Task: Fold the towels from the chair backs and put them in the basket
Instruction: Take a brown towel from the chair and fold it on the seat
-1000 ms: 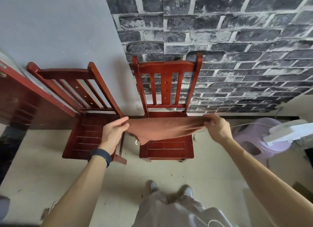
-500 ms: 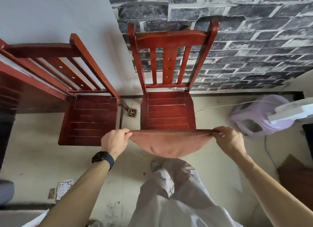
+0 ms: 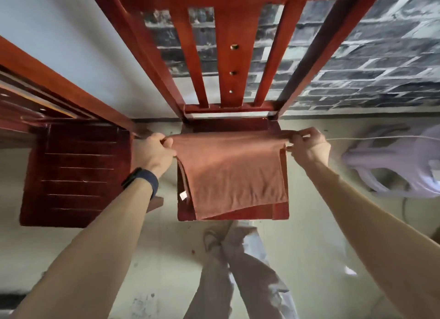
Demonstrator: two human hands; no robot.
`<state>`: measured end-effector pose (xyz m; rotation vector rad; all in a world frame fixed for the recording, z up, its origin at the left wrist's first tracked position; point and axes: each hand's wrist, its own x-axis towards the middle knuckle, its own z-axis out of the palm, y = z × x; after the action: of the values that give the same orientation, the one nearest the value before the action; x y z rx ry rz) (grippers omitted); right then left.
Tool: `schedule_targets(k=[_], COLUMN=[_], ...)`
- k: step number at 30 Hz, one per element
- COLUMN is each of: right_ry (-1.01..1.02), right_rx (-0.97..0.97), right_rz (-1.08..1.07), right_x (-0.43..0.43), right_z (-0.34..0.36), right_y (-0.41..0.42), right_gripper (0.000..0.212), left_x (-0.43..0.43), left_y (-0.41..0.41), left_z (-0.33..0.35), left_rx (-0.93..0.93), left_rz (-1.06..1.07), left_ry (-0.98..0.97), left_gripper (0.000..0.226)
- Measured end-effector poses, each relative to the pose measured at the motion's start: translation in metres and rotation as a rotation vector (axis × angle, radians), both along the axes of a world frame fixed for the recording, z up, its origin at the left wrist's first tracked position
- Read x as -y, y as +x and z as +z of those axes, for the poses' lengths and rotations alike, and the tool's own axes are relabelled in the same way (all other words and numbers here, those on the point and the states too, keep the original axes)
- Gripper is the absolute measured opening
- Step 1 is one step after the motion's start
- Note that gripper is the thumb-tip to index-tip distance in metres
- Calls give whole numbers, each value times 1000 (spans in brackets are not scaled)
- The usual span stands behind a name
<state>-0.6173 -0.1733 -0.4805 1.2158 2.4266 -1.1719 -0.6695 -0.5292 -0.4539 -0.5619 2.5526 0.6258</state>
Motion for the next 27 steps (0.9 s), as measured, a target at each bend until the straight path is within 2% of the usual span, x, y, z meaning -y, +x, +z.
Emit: schedule_targets(k=[2, 3, 5, 7, 9, 13, 15, 18, 22, 24, 27], right_ry=[-59, -85, -149, -214, -183, 20, 22, 35, 5, -109, -356], right_rx=[-33, -52, -85, -53, 81, 421, 534, 540, 479, 475, 433], right_rz=[-81, -123, -192, -173, -55, 84, 100, 91, -6, -101, -317], right_x=[0, 0, 1, 3, 6, 15, 22, 30, 30, 29, 26], right_z=[-29, -41, -60, -75, -86, -107, -117, -132, -140, -137, -118], right_y=[-16, -23, -32, -33, -19, 51, 93, 126, 128, 125, 115], right_gripper=[20, 17, 20, 47, 67, 56, 52, 37, 30, 31, 27], left_x=[-8, -12, -17, -19, -19, -14, -15, -19, -18, -13, -7], left_y=[-20, -28, -40, -40, -20, 60, 100, 137, 147, 147, 141], left_z=[-29, -42, -64, -82, -97, -119, -129, -144, -160, -160, -145], left_rx=[-47, -81, -127, -86, 1, 187, 288, 347, 254, 247, 289], left_rz=[170, 231, 290, 292, 279, 195, 203, 231, 165, 202, 370], left_ry=[196, 266, 369, 476, 482, 122, 51, 46, 49, 112, 318], left_gripper=[2, 3, 27, 55, 66, 45, 42, 40, 22, 17, 14])
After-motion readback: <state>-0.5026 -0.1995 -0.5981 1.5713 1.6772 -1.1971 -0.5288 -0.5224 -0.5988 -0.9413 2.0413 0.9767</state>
